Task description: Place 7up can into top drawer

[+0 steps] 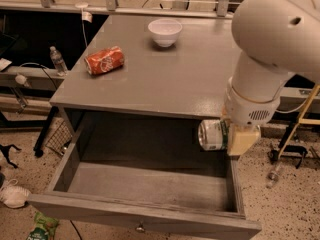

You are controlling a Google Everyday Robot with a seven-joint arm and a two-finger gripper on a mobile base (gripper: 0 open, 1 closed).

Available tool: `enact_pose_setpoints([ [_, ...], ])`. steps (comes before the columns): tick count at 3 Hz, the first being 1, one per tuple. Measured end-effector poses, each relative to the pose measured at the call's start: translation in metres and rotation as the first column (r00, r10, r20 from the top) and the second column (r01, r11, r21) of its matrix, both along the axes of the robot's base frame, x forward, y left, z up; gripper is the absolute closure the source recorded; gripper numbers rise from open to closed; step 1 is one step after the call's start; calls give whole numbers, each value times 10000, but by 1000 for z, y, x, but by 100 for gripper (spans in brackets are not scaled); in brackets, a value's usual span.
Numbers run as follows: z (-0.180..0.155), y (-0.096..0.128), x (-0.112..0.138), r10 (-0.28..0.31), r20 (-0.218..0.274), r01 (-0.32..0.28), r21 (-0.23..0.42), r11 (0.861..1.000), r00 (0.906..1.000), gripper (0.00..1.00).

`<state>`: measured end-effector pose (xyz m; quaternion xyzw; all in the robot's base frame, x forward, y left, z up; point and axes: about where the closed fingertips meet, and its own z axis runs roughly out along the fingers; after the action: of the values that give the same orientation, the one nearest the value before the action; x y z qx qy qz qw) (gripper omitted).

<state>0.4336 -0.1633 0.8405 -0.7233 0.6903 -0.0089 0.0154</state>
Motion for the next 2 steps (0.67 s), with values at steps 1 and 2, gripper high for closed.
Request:
enact_pose_setpoints([
  [1,-41,25,-25,223,-704,-245,-316,9992,9973,100],
  [2,-75,44,-34,134,-1064,-154,-177,9997,9942,100],
])
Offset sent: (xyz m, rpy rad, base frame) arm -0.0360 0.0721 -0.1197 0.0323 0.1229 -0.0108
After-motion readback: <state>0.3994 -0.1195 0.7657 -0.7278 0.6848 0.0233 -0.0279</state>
